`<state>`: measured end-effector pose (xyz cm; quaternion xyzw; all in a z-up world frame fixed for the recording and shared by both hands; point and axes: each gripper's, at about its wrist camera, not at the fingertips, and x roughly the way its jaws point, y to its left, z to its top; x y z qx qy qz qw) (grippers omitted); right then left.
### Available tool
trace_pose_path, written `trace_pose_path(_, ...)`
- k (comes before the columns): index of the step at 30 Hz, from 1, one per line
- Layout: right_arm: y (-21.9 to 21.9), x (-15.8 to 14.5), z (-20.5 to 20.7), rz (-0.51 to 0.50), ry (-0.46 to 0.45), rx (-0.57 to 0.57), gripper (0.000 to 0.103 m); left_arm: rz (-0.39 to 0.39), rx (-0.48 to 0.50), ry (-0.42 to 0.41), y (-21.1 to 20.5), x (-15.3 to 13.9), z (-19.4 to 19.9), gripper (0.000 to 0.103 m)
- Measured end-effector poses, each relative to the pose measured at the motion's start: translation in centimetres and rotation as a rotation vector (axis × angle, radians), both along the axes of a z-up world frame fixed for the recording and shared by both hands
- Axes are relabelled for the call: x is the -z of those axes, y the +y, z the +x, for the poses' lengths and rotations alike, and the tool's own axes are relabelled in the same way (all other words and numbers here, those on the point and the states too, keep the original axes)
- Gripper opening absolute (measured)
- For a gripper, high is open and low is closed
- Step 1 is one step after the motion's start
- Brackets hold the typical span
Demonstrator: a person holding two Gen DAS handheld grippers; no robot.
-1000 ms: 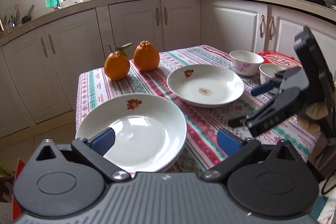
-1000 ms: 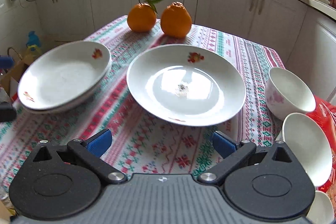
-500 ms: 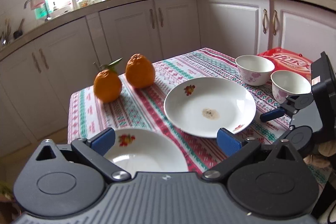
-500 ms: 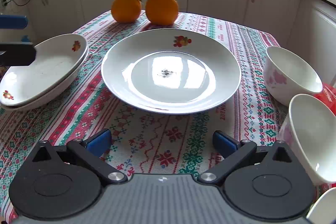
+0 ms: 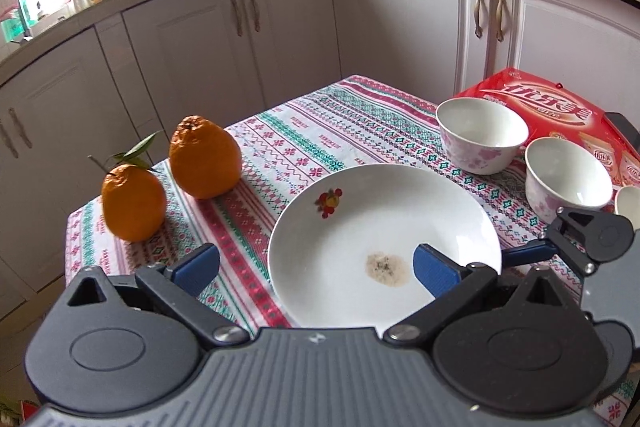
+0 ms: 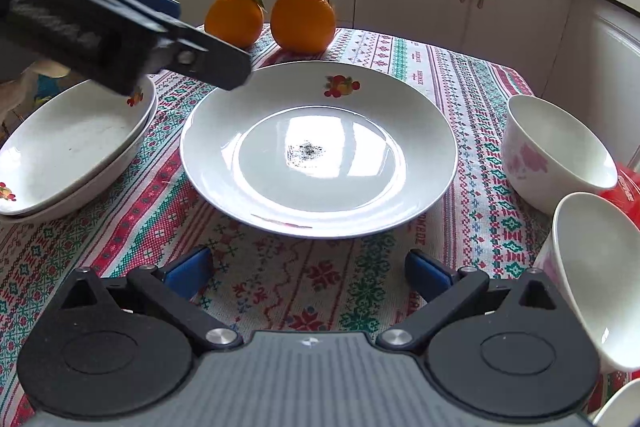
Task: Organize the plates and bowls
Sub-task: 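Open and withdraw both tools, then reach toward the stained flat plate, then grasp the stained flat plate rim with the left tool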
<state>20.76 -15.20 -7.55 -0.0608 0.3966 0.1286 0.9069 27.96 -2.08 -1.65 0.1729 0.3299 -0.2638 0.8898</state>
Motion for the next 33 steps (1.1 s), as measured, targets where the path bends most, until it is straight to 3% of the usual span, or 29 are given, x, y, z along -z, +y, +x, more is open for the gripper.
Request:
trace_pose_path(18,0.3,0.0,0.7,-0.004,-0.014,0.000,0.103,0.036,0.107,0.161,-2.4,3.2,7.4,0.101)
trace_pose_path(28,-0.1,-0.2,0.5,0.011,-0.023,0.001,0.097,0.041,0.179,0.269,-3.2,4.0,10.1,0.088)
trace_pose_path(33,-0.1,-0.4,0.3,0.009,-0.034,-0.005,0.096,0.091,0.233,0.305,-4.1,4.6,10.6,0.083)
